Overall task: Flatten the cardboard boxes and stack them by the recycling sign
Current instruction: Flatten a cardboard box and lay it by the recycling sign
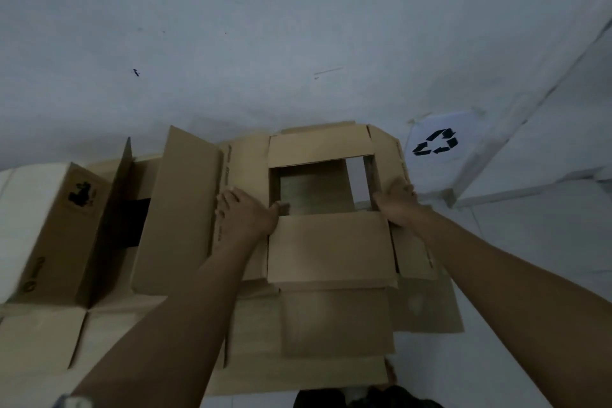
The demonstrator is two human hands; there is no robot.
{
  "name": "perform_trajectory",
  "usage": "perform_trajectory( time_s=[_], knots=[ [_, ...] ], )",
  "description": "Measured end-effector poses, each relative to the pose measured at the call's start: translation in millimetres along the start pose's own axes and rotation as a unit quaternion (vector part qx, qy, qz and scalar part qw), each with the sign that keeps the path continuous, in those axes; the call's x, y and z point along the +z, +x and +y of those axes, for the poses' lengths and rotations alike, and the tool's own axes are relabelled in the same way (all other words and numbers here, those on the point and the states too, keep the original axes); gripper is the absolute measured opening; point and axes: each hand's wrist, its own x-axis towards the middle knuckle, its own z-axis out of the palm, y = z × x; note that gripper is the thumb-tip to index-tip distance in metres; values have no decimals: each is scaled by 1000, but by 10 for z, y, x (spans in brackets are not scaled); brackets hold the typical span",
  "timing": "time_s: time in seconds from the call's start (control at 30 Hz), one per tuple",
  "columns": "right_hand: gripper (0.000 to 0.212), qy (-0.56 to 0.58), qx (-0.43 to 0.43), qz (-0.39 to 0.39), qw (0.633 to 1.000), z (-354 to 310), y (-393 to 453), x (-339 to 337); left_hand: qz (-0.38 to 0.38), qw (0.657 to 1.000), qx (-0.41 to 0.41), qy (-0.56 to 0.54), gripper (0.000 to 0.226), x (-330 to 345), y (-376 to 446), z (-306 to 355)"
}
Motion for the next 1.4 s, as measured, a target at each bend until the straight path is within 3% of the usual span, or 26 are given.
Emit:
perform_trajectory(
  time_s=[0.1,0.3,0.37,0.47,0.53,0.6,0.67,0.77,0.9,1.13,1.23,1.4],
  knots=[
    [76,19,-8,-23,1000,36,3,-10,-64,987,2,-145,56,136,123,43],
    [67,79,-30,-30,996,4,-51,42,-130,957,20,-259,29,211,267,-118],
    [70,49,-23,24,998,-7,-94,48,-115,969,39,-214,31,173,286,-161],
    [71,-27,-53,150,987,-33,-275,59,-22,994,82,-68,53,63,322,-156],
    [56,-83,-135,263,952,-96,-471,74,49,984,168,-21,61,18,381,-123],
    [45,-111,-221,317,916,-178,-640,131,116,953,280,0,69,-19,434,-42],
    [42,-121,-264,275,917,-274,-742,205,152,923,354,17,77,-48,473,81],
    [41,-184,-298,175,920,-414,-848,318,145,891,426,62,81,-85,513,275],
    [62,-263,-244,66,931,-559,-919,313,111,868,476,91,77,-157,637,405],
    [56,-250,-177,-19,952,-776,-1297,-15,103,838,530,81,48,-429,797,496],
    [68,-248,-110,-106,957,-791,-1372,-61,168,814,556,31,38,-591,823,579],
    [69,-295,-70,-260,917,-744,-1507,48,261,800,540,15,27,-802,908,771]
  ],
)
